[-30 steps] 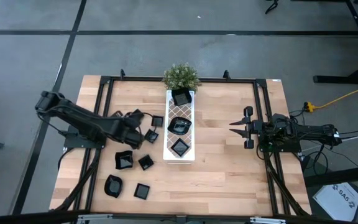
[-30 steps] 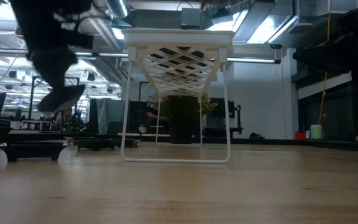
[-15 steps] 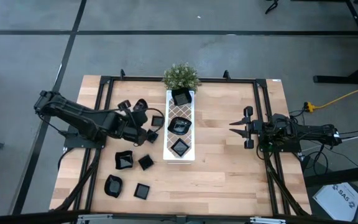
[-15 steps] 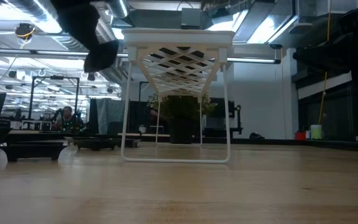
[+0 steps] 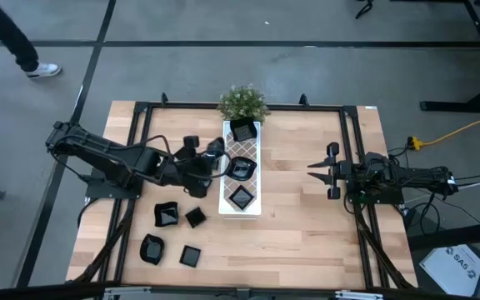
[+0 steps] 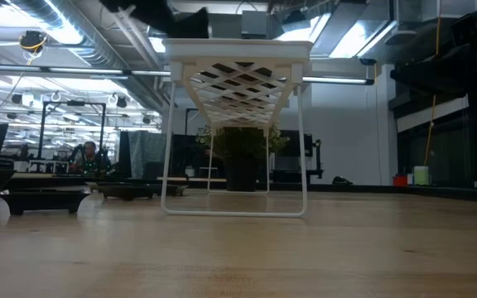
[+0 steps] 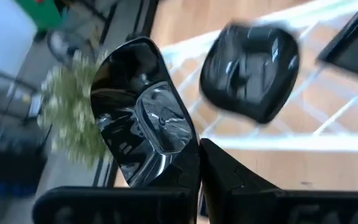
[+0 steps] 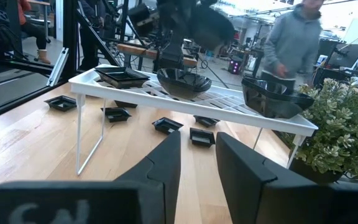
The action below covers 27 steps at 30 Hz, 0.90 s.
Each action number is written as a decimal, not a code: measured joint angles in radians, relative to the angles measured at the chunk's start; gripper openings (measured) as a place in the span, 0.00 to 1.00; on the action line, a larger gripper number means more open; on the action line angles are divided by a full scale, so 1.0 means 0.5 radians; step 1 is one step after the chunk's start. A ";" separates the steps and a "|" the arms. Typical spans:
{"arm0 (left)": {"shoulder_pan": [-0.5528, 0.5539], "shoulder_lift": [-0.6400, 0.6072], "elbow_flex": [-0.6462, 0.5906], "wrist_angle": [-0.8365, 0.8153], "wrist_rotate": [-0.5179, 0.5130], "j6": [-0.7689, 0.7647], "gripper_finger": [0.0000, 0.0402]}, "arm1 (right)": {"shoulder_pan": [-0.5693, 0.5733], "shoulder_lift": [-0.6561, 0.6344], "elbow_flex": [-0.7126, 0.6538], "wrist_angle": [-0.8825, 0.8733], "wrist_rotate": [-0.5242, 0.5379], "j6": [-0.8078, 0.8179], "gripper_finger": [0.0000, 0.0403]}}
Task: Pick & Place Mini shaped plates
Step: Stack the leaf shape plate on top of the leaf shape plate on the shelf
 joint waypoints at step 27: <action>-0.001 0.270 0.000 0.636 0.401 -0.206 0.01 | 0.000 0.001 0.000 0.000 0.000 -0.001 0.25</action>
